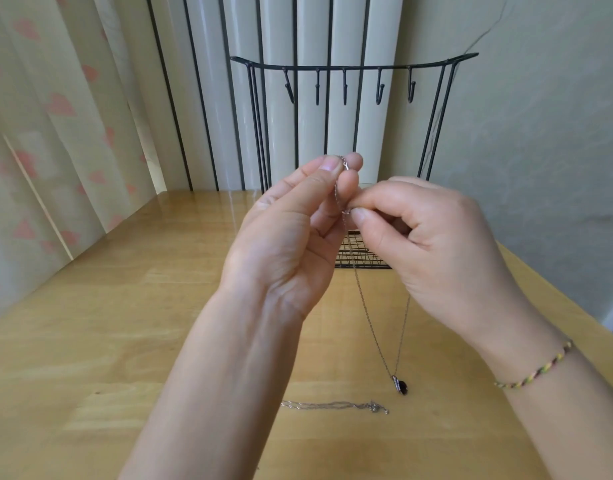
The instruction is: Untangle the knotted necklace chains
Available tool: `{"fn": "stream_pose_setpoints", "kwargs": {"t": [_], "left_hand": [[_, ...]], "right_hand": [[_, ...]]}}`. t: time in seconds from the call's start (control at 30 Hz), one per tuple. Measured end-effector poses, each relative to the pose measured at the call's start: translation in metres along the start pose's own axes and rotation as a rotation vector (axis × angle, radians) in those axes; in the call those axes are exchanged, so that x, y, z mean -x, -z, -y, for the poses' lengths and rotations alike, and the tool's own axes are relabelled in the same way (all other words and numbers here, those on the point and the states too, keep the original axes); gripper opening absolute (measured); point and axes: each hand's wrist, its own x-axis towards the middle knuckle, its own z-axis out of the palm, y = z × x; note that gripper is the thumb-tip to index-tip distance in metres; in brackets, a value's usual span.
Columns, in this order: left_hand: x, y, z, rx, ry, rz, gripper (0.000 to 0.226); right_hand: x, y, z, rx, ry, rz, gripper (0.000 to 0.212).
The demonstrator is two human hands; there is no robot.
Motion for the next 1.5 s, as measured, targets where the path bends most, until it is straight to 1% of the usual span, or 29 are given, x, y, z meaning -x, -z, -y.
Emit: {"fn": "stream_pose_setpoints", "kwargs": {"t": [0.23,0.33,0.43,0.57,0.67,0.73,0.8,0.83,0.97,1.03,1.1,1.17,1.3,1.4,1.5], "left_hand": [[-0.002,0.001,0.001,0.003,-0.019,-0.018,0.005],[-0.003,0.003,0.000,-0.060,-0.071,-0.038,0.009],[-0.013,-0.001,-0.002,-0.253,-0.143,-0.041,0.011],[-0.044,-0.020,-0.009,-0.607,-0.196,-0.032,0.024],[-0.075,-0.042,-0.016,-0.856,-0.220,0.005,0.034],[-0.097,-0.057,-0.021,-0.995,-0.208,0.060,0.036],[-0.113,-0.066,-0.030,-1.124,-0.170,0.112,0.032],[-0.123,-0.075,-0.035,-1.170,-0.145,0.165,0.029],[-0.143,-0.085,-0.051,-1.273,0.035,0.359,0.026],[-0.152,-0.090,-0.053,-1.305,0.085,0.396,0.023],[-0.161,-0.095,-0.054,-1.316,0.080,0.379,0.020],[-0.170,-0.099,-0.055,-1.374,0.004,0.308,0.015],[-0.179,-0.103,-0.050,-1.639,-0.246,0.133,0.010],[-0.185,-0.102,-0.044,-1.847,-0.441,0.099,0.012],[-0.193,-0.101,-0.040,-1.998,-0.575,0.067,0.015]], "right_hand": [[0.001,0.000,-0.001,0.031,-0.056,-0.107,0.014],[0.001,0.003,-0.003,0.058,-0.120,-0.088,0.010],[-0.007,0.016,-0.006,0.035,-0.206,-0.018,0.004],[-0.039,0.038,-0.018,-0.012,-0.267,0.042,0.007],[-0.070,0.051,-0.032,0.097,-0.273,0.057,0.012],[-0.090,0.059,-0.041,0.183,-0.265,0.055,0.011],[-0.104,0.061,-0.049,0.219,-0.262,0.040,0.013],[-0.115,0.066,-0.056,0.222,-0.259,0.016,0.015],[-0.140,0.068,-0.075,0.174,-0.283,-0.074,0.020],[-0.151,0.066,-0.085,0.169,-0.293,-0.096,0.018],[-0.158,0.064,-0.094,0.158,-0.306,-0.115,0.017],[-0.164,0.063,-0.104,0.172,-0.316,-0.144,0.016],[-0.167,0.062,-0.122,0.212,-0.359,-0.173,0.016],[-0.166,0.056,-0.128,0.239,-0.377,-0.190,0.018],[-0.160,0.050,-0.132,0.355,-0.370,-0.193,0.019]]}}
